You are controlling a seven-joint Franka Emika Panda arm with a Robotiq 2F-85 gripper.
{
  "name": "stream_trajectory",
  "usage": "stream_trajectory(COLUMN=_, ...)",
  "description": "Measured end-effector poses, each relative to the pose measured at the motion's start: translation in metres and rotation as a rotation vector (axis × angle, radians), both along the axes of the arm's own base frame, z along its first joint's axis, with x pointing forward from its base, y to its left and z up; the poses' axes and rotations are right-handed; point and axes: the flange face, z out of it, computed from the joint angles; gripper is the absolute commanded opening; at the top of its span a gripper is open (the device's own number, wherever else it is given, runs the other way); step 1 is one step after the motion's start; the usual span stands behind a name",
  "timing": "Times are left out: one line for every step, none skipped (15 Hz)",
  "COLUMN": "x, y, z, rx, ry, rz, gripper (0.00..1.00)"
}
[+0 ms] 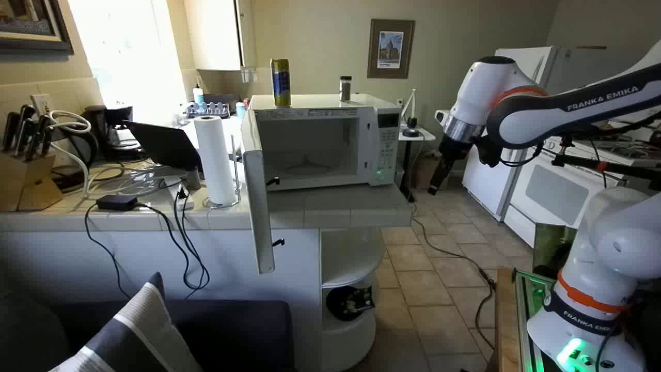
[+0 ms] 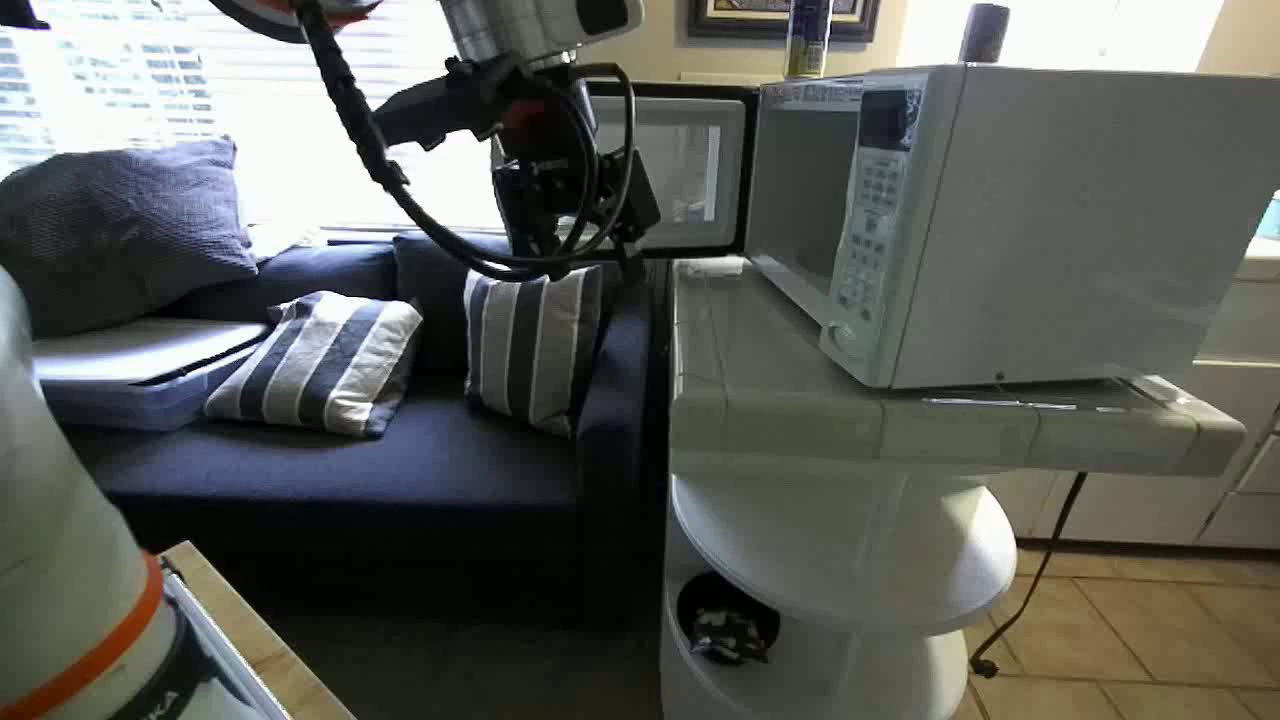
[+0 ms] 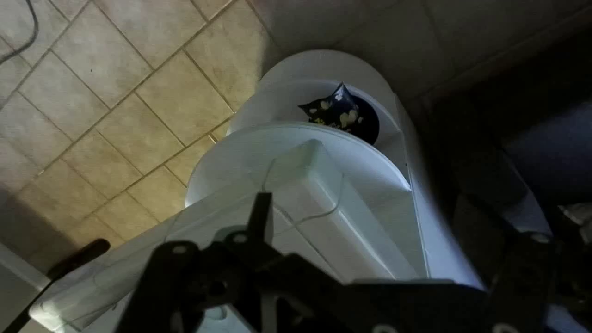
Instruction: Put the small bottle into the microwave
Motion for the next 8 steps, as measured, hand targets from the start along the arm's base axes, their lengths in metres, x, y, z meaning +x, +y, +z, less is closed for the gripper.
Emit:
stream_trajectory(x=-0.003, y=0.000, z=-0.009, rx=0.003, ry=0.021, rz=-0.001, gripper=1.00)
stream_trajectory(x=-0.006, y=0.001, z=-0.018, rx=0.006, ry=0.041, rz=-0.001, gripper=1.00)
stream_trajectory(x=-0.007, y=0.001, z=-0.023, rx=0.008, ry=0.052, rz=-0.001, gripper=1.00)
stream_trajectory(x=-0.007, y=0.001, z=-0.024, rx=0.008, ry=0.056, rz=0.000, gripper=1.00)
stream_trajectory(x=-0.006, y=0.001, z=-0.025, rx=0.009, ry=0.057, rz=-0.001, gripper=1.00)
stream_trajectory(x=-0.006, y=0.001, z=-0.024, rx=0.008, ry=0.056, rz=-0.001, gripper=1.00)
stream_trajectory(x=-0.006, y=0.001, z=-0.024, rx=0.008, ry=0.056, rz=0.000, gripper=1.00)
stream_trajectory(x=-0.006, y=0.001, z=-0.024, rx=0.008, ry=0.056, rz=-0.001, gripper=1.00)
